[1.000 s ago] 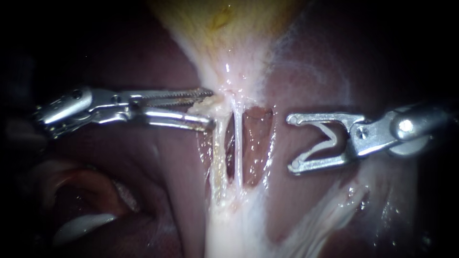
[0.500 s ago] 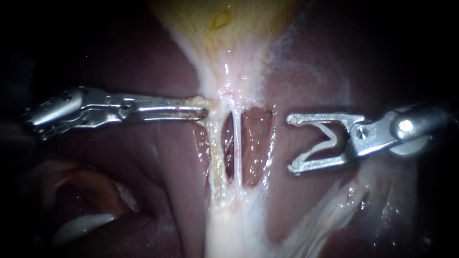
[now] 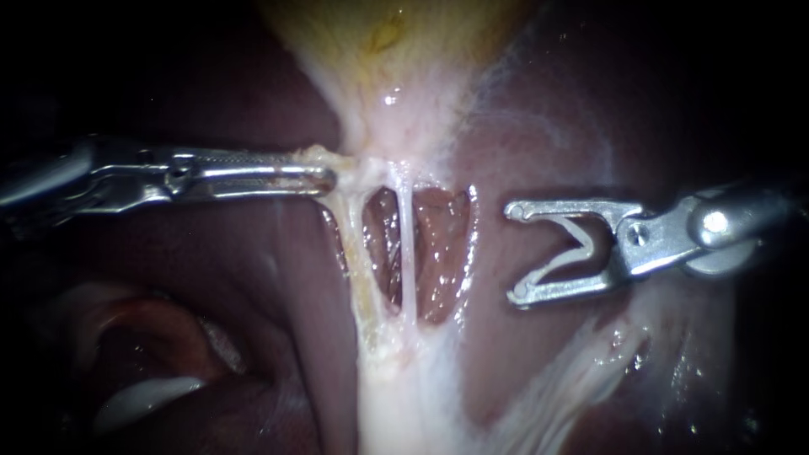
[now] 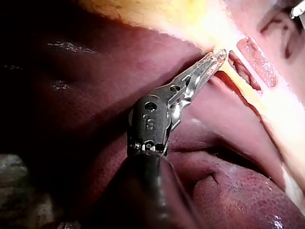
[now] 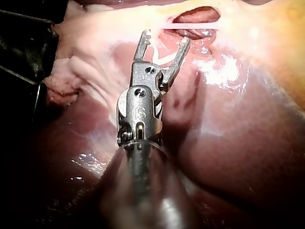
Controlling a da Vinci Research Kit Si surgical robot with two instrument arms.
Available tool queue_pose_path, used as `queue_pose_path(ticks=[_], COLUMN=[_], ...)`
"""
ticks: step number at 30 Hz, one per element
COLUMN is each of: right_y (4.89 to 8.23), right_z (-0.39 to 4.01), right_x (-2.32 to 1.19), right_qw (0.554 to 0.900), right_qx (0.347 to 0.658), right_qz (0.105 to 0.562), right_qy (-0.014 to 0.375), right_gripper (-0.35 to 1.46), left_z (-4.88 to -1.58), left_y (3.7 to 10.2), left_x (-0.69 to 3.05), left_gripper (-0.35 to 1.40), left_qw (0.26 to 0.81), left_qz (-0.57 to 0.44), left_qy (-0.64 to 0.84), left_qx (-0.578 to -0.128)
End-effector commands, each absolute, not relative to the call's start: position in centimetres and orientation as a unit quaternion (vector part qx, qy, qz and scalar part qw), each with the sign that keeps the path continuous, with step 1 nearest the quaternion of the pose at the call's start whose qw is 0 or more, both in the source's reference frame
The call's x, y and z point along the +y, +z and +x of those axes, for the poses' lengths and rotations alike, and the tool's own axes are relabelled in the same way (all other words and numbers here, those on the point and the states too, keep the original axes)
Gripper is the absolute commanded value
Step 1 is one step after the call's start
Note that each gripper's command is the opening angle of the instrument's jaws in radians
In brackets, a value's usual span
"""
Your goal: Grabbing gallbladder
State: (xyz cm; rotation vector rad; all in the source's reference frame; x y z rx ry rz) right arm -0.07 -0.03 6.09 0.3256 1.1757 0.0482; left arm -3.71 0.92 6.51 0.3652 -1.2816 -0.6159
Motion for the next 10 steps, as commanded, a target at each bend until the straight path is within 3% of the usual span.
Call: queue_pose_path(ticks=[1,10], right_y=[6.09,6.1], right_z=[-0.07,-0.07], right_x=[-0.03,-0.03], right_qw=[0.819,0.819], right_qx=[0.552,0.552], right_qz=[0.153,0.153], right_qy=[0.023,0.023], right_gripper=[0.49,0.49], left_z=[-3.71,-3.69], left_y=[6.51,6.52], left_x=[0.92,0.92], left_gripper=[-0.35,-0.35], left_qw=[0.742,0.743], left_qz=[0.167,0.166], left_qy=[-0.281,-0.281], left_qx=[-0.585,-0.585])
